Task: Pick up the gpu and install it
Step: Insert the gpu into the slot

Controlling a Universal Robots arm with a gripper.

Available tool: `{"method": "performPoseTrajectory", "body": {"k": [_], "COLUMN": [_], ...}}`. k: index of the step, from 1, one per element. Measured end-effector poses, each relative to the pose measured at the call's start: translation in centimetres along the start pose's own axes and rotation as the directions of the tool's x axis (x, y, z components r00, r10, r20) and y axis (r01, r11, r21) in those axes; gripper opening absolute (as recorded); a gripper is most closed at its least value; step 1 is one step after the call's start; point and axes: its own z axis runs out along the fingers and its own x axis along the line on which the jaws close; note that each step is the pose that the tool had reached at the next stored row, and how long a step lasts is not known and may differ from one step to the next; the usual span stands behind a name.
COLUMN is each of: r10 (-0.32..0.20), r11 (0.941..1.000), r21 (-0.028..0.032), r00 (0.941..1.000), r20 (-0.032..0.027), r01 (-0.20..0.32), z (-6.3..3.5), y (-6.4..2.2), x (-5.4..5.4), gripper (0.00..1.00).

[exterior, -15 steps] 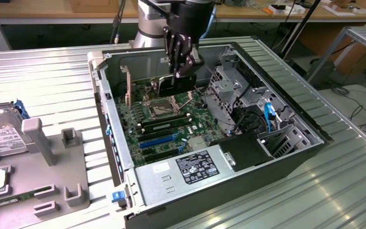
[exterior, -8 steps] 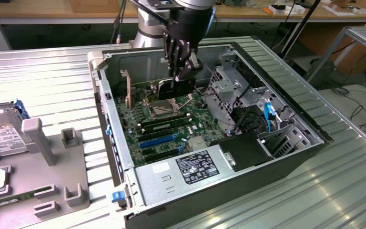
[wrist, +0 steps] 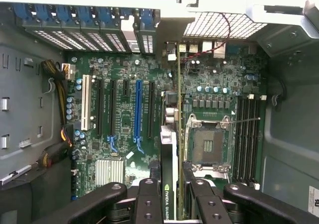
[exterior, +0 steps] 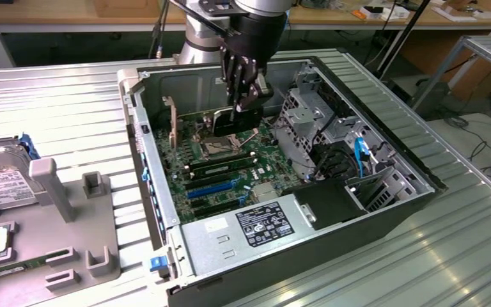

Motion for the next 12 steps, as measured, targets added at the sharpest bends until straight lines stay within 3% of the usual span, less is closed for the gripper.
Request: {"method": "performPoseTrajectory", "body": {"k": [6, 12], "r10": [0.017, 0.050], "r11": [0.9999, 0.9988], "r21": [0.0001, 0.0004], "r00": [0.9999, 0.9988], "r20": [0.0005, 0.0016], "r01": [-0.017, -0.050], "z": [0.56, 1.04], "y": [0.06, 0.06], "x": [1.6, 1.9], "gripper": [0.27, 0.27]}}
